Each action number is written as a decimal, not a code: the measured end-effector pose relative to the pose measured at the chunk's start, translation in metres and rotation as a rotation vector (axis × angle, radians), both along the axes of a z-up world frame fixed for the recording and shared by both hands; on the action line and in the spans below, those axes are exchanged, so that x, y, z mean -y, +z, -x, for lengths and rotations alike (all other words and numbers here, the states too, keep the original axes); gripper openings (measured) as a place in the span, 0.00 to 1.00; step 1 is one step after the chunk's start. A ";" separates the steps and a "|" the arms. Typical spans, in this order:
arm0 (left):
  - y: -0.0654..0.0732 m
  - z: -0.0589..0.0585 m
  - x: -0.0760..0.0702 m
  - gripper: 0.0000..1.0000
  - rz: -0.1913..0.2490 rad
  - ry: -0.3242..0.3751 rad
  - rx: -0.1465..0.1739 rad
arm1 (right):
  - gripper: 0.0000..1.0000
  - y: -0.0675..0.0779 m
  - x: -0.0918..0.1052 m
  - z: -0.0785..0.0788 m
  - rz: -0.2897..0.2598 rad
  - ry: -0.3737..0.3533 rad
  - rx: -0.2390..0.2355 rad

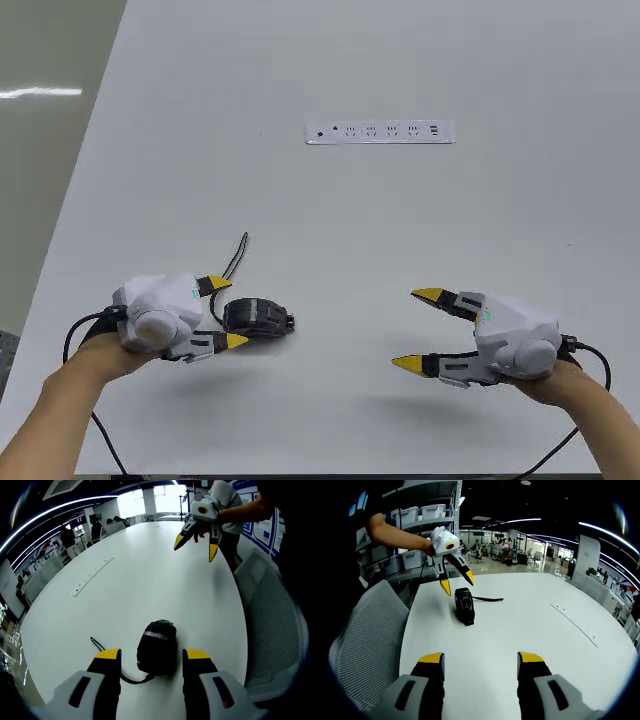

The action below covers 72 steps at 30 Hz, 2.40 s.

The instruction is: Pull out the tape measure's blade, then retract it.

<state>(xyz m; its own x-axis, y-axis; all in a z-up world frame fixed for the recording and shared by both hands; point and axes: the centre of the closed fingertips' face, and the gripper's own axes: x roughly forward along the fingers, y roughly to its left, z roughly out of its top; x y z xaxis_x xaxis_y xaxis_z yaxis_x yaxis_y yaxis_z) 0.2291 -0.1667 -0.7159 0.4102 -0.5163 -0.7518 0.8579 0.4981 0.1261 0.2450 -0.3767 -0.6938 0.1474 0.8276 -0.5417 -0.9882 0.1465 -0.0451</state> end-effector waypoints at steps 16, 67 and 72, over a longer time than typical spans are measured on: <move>-0.018 -0.004 -0.004 0.44 -0.036 -0.046 -0.037 | 0.56 -0.017 -0.021 -0.007 0.019 0.060 -0.012; -0.044 -0.007 0.010 0.33 -0.030 -0.175 -0.074 | 0.41 -0.063 -0.105 -0.016 0.017 0.221 -0.052; -0.044 -0.007 0.011 0.33 -0.024 -0.174 -0.074 | 0.40 -0.068 -0.113 -0.013 0.020 0.244 -0.055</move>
<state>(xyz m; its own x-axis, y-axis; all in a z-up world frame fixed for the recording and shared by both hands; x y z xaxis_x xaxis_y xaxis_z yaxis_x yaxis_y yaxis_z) 0.2365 -0.1774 -0.7594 0.2599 -0.5565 -0.7892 0.9381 0.3393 0.0696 0.2583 -0.2634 -0.7618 -0.0851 0.8239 -0.5603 -0.9953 -0.0967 0.0091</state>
